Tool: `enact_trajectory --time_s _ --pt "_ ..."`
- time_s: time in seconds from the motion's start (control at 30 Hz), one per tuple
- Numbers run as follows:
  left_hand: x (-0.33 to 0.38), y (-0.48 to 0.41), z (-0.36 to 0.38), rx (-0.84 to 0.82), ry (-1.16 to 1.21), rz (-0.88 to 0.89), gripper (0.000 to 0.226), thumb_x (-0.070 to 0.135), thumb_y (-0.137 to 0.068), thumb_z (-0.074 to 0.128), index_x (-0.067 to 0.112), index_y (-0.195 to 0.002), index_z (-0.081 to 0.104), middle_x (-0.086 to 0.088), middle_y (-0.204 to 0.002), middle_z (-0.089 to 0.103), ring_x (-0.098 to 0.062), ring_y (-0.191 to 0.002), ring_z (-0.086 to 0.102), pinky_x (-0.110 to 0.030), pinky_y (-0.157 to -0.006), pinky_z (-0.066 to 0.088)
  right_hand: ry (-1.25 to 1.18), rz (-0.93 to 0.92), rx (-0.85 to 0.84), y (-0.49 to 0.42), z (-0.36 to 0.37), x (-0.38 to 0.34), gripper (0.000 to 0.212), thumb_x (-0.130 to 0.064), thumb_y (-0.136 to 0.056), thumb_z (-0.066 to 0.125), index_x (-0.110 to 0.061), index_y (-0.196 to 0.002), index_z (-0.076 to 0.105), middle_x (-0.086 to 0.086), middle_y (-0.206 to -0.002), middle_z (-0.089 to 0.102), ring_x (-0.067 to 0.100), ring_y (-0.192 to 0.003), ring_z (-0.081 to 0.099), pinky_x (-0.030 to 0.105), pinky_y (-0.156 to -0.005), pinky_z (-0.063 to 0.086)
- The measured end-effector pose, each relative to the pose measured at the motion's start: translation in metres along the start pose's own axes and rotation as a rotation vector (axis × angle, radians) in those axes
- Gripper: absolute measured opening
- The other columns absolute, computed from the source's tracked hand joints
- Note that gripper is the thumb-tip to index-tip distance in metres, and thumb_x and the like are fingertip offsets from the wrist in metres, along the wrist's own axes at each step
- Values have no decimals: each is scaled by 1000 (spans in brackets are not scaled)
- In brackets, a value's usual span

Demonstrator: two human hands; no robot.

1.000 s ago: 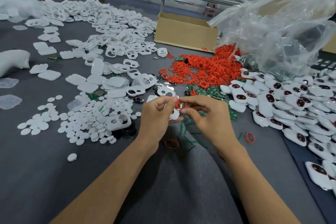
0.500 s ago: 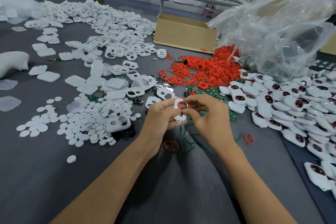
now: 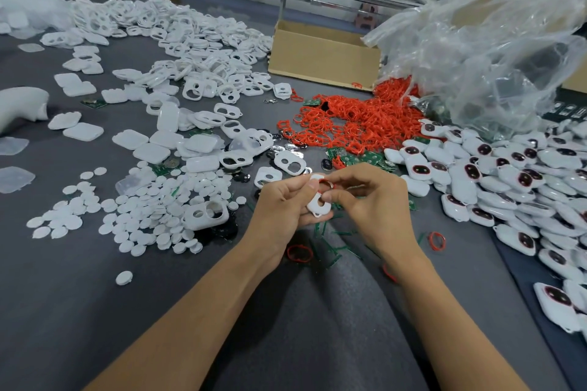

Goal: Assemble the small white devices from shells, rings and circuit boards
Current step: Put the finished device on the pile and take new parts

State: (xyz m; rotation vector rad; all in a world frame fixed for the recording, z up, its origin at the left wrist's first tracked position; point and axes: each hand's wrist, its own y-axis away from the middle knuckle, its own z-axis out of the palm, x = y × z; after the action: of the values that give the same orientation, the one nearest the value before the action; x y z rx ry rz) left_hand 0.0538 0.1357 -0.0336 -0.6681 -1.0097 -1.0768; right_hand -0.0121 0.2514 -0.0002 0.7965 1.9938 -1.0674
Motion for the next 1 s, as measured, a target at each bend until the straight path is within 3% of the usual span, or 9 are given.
enact_trajectory --time_s 0.1,0.33,0.43,0.53,0.73,0.9,1.0 --pt "0 1 -1 -5 -20 7 21 11 -99 51 6 -110 69 -12 -98 75 -18 -86 71 -33 -78 61 6 18 7 -1 -1 0 31 11 -62 79 -18 -69 70 -9 -72 68 7 -69 65 20 -68 52" --pt "2 1 -1 6 -16 -7 22 12 -99 51 5 -108 69 -17 -103 73 -23 -91 71 -38 -80 61 -43 3 -24 -4 -1 4 17 13 -60 79 2 -69 68 8 -75 64 17 -74 60 33 -72 51" --pt "2 1 -2 16 5 -8 20 11 -98 52 6 -102 71 -13 -95 74 -21 -85 71 -37 -77 61 -88 -11 -40 -5 0 5 16 16 -60 77 8 -71 68 13 -77 62 11 -73 60 23 -70 49" --pt "2 1 -3 34 23 -14 20 10 -97 53 5 -101 71 -12 -90 74 -20 -81 71 -37 -75 62 -116 -23 -68 -6 2 5 18 19 -61 75 7 -73 69 8 -76 60 -3 -69 58 11 -69 45" --pt "5 2 -3 45 89 0 22 5 -97 51 3 -96 72 -15 -89 73 -22 -80 70 -37 -71 62 3 -114 -59 -4 4 7 16 9 -66 78 -4 -72 71 -1 -79 61 7 -75 58 17 -72 46" --pt "5 2 -1 88 84 17 23 4 -97 51 6 -93 73 -8 -82 74 -16 -71 70 -29 -61 60 150 -190 -38 -3 9 11 9 1 -70 78 -4 -72 71 3 -83 62 9 -77 57 11 -67 40" --pt "4 2 0 80 87 25 23 7 -98 51 7 -94 73 -10 -88 75 -16 -77 71 -28 -64 60 60 -141 -8 -2 10 12 15 0 -71 78 -14 -72 73 1 -85 63 9 -80 59 19 -72 46"
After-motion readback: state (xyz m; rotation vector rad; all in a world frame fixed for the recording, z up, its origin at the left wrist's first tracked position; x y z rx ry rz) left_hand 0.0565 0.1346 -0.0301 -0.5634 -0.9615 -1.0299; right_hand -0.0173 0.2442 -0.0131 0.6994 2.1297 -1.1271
